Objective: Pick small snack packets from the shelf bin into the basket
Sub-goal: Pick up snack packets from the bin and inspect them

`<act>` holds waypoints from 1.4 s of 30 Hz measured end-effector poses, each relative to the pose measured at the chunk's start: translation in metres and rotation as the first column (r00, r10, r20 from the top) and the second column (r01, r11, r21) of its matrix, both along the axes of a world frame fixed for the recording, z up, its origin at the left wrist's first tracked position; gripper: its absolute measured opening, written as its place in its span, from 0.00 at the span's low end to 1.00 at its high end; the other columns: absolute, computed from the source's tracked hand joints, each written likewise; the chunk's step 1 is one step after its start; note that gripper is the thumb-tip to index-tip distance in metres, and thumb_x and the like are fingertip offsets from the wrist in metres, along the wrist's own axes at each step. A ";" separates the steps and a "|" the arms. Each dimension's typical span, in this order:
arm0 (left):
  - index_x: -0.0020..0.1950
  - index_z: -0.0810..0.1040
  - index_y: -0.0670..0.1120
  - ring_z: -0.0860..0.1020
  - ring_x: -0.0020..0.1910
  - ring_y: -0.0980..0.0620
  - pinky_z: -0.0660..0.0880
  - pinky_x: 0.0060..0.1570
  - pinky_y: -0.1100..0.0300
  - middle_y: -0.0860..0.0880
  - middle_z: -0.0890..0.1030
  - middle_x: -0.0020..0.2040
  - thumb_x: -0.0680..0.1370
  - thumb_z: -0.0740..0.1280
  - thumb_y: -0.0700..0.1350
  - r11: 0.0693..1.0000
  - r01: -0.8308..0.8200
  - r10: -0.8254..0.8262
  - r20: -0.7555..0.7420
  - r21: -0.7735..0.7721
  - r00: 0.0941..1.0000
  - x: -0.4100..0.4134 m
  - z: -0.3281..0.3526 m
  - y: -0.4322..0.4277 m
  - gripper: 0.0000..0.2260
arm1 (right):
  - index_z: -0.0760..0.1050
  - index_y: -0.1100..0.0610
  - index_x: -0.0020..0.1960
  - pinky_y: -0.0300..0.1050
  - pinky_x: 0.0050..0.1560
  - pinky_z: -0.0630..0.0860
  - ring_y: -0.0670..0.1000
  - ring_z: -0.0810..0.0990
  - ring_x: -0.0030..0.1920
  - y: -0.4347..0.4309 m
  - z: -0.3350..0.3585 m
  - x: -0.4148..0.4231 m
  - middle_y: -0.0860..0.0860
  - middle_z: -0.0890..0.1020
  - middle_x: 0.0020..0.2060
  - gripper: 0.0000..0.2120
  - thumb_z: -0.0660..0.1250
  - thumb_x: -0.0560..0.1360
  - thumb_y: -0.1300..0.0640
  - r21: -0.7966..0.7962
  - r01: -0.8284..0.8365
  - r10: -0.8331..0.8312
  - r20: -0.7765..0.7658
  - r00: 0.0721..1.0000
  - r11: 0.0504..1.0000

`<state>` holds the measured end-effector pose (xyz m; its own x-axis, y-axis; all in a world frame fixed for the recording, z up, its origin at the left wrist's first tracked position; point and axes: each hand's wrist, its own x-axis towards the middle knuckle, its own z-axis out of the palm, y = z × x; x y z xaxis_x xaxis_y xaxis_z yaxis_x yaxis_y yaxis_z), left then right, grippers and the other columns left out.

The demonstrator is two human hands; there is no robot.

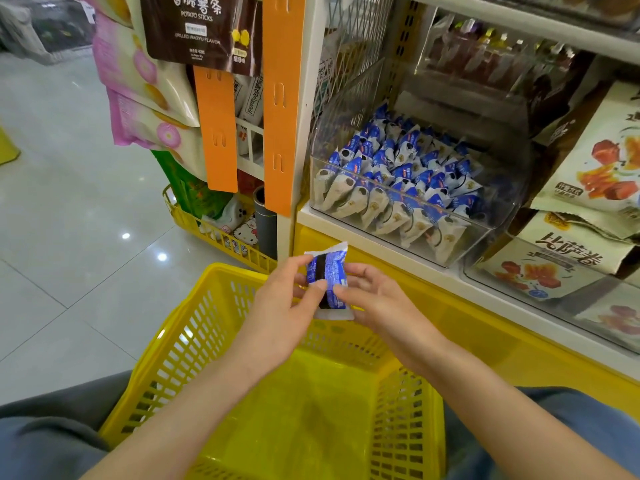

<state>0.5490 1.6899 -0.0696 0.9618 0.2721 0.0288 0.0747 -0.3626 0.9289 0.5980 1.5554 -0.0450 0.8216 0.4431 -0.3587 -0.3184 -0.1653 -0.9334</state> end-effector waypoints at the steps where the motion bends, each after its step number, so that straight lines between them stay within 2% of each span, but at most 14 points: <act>1: 0.66 0.69 0.51 0.76 0.45 0.63 0.71 0.40 0.75 0.54 0.75 0.50 0.77 0.65 0.44 1.000 0.011 -0.011 0.009 0.005 1.000 0.000 0.000 0.000 0.18 | 0.69 0.61 0.62 0.53 0.58 0.75 0.56 0.80 0.56 0.000 0.000 0.000 0.57 0.80 0.56 0.15 0.63 0.76 0.60 0.030 -0.002 0.003 -0.019 1.000 1.000; 3: 0.64 0.70 0.54 0.74 0.46 0.64 0.72 0.44 0.72 0.54 0.74 0.53 0.75 0.68 0.45 0.998 0.034 -0.035 0.031 0.049 0.999 -0.001 -0.002 -0.001 0.19 | 0.70 0.64 0.59 0.55 0.55 0.77 0.58 0.80 0.55 0.001 0.000 -0.001 0.60 0.81 0.55 0.13 0.61 0.78 0.57 0.058 0.022 -0.020 -0.028 0.999 0.998; 6: 0.61 0.70 0.58 0.73 0.46 0.68 0.70 0.48 0.74 0.55 0.73 0.52 0.72 0.71 0.43 0.985 0.077 -0.093 0.096 0.157 0.991 -0.003 -0.003 0.000 0.20 | 0.70 0.65 0.56 0.48 0.46 0.80 0.56 0.81 0.50 0.003 -0.002 -0.001 0.60 0.81 0.51 0.12 0.60 0.79 0.57 0.002 0.072 -0.072 0.040 0.997 0.997; 11: 0.68 0.69 0.53 0.72 0.49 0.59 0.65 0.49 0.76 0.53 0.72 0.53 0.76 0.67 0.43 0.921 0.167 -0.213 0.096 0.351 0.972 -0.004 0.002 0.005 0.22 | 0.67 0.60 0.47 0.43 0.39 0.81 0.51 0.81 0.44 0.005 -0.010 -0.002 0.62 0.79 0.49 0.03 0.60 0.78 0.61 -0.032 0.112 -0.106 0.138 0.985 0.993; 14: 0.72 0.65 0.53 0.74 0.52 0.52 0.70 0.51 0.65 0.51 0.72 0.56 0.79 0.61 0.41 0.865 0.216 -0.278 0.073 0.454 0.958 -0.004 0.005 0.008 0.21 | 0.67 0.58 0.44 0.39 0.38 0.81 0.46 0.82 0.41 0.004 -0.016 -0.004 0.58 0.79 0.47 0.05 0.62 0.77 0.61 0.010 0.103 -0.103 0.166 0.981 0.995; 17: 0.74 0.59 0.52 0.75 0.57 0.48 0.73 0.51 0.52 0.49 0.71 0.63 0.81 0.57 0.42 0.782 0.217 -0.251 -0.023 0.584 0.968 -0.005 0.006 0.007 0.22 | 0.67 0.56 0.42 0.41 0.39 0.81 0.46 0.83 0.40 0.005 -0.022 -0.005 0.54 0.79 0.44 0.07 0.65 0.75 0.61 -0.003 0.085 -0.082 0.218 0.972 0.996; 20: 0.71 0.60 0.50 0.75 0.58 0.49 0.72 0.48 0.56 0.50 0.72 0.64 0.81 0.55 0.46 0.707 0.181 -0.162 -0.092 0.684 0.982 -0.004 0.005 0.006 0.18 | 0.67 0.54 0.41 0.41 0.36 0.81 0.44 0.83 0.39 0.007 -0.028 -0.008 0.49 0.79 0.40 0.09 0.67 0.74 0.60 -0.053 0.064 -0.045 0.315 0.948 0.997; 23: 0.65 0.66 0.48 0.76 0.55 0.47 0.72 0.48 0.54 0.49 0.76 0.60 0.81 0.54 0.47 0.693 0.151 -0.108 -0.105 0.705 0.989 -0.002 0.007 0.006 0.13 | 0.66 0.52 0.41 0.42 0.36 0.81 0.43 0.83 0.40 0.007 -0.029 -0.012 0.48 0.80 0.41 0.10 0.67 0.74 0.58 -0.091 0.052 -0.013 0.383 0.924 0.995; 27: 0.56 0.76 0.45 0.78 0.44 0.45 0.73 0.43 0.48 0.44 0.81 0.46 0.80 0.58 0.44 0.881 0.031 -0.070 0.066 0.473 0.995 -0.004 0.007 0.007 0.09 | 0.66 0.53 0.42 0.40 0.35 0.80 0.47 0.83 0.41 0.006 -0.026 -0.012 0.53 0.81 0.44 0.10 0.67 0.74 0.57 -0.090 0.061 -0.018 0.416 0.909 0.994; 30: 0.51 0.79 0.45 0.78 0.38 0.54 0.74 0.37 0.60 0.48 0.82 0.41 0.79 0.61 0.41 0.946 0.022 -0.062 0.114 0.324 0.992 -0.001 0.004 0.008 0.07 | 0.66 0.53 0.44 0.41 0.35 0.81 0.50 0.83 0.43 0.004 -0.023 -0.010 0.54 0.80 0.46 0.09 0.67 0.74 0.56 -0.100 0.066 -0.018 0.416 0.909 0.993; 34: 0.52 0.81 0.45 0.77 0.38 0.66 0.70 0.36 0.75 0.56 0.81 0.41 0.78 0.63 0.38 0.989 0.043 -0.055 0.080 0.142 0.995 0.006 0.004 0.010 0.09 | 0.67 0.50 0.48 0.43 0.35 0.81 0.49 0.82 0.43 0.002 -0.014 -0.006 0.49 0.77 0.46 0.07 0.65 0.75 0.56 -0.059 0.069 -0.041 0.388 0.921 0.996; 38: 0.45 0.80 0.54 0.77 0.37 0.63 0.73 0.39 0.66 0.56 0.82 0.38 0.80 0.60 0.38 0.989 0.127 -0.126 0.023 -0.077 0.992 0.006 0.012 0.006 0.13 | 0.62 0.53 0.65 0.35 0.30 0.75 0.38 0.77 0.34 0.002 -0.006 -0.007 0.45 0.73 0.48 0.18 0.60 0.77 0.55 -0.019 -0.006 0.012 0.331 0.943 1.000; 40: 0.46 0.80 0.51 0.78 0.41 0.55 0.74 0.43 0.59 0.48 0.83 0.42 0.80 0.58 0.39 0.971 0.114 -0.121 -0.020 -0.208 0.992 0.005 0.015 0.005 0.12 | 0.64 0.57 0.66 0.33 0.27 0.73 0.37 0.76 0.31 -0.001 0.000 -0.006 0.47 0.74 0.46 0.17 0.58 0.78 0.56 -0.014 -0.032 0.035 0.300 0.953 0.999; 42: 0.48 0.79 0.49 0.79 0.43 0.51 0.73 0.44 0.59 0.45 0.83 0.44 0.81 0.57 0.39 0.952 0.076 -0.107 -0.088 -0.297 0.990 0.003 0.017 0.003 0.11 | 0.70 0.60 0.62 0.33 0.26 0.72 0.39 0.74 0.28 -0.004 0.005 -0.002 0.49 0.76 0.42 0.14 0.58 0.78 0.57 0.016 -0.012 0.008 0.268 0.964 1.000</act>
<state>0.5520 1.6930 -0.0523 0.9767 0.1645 -0.1377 0.1533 -0.0862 0.9844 0.5957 1.5510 -0.0401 0.8820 0.4561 -0.1187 -0.0552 -0.1503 -0.9871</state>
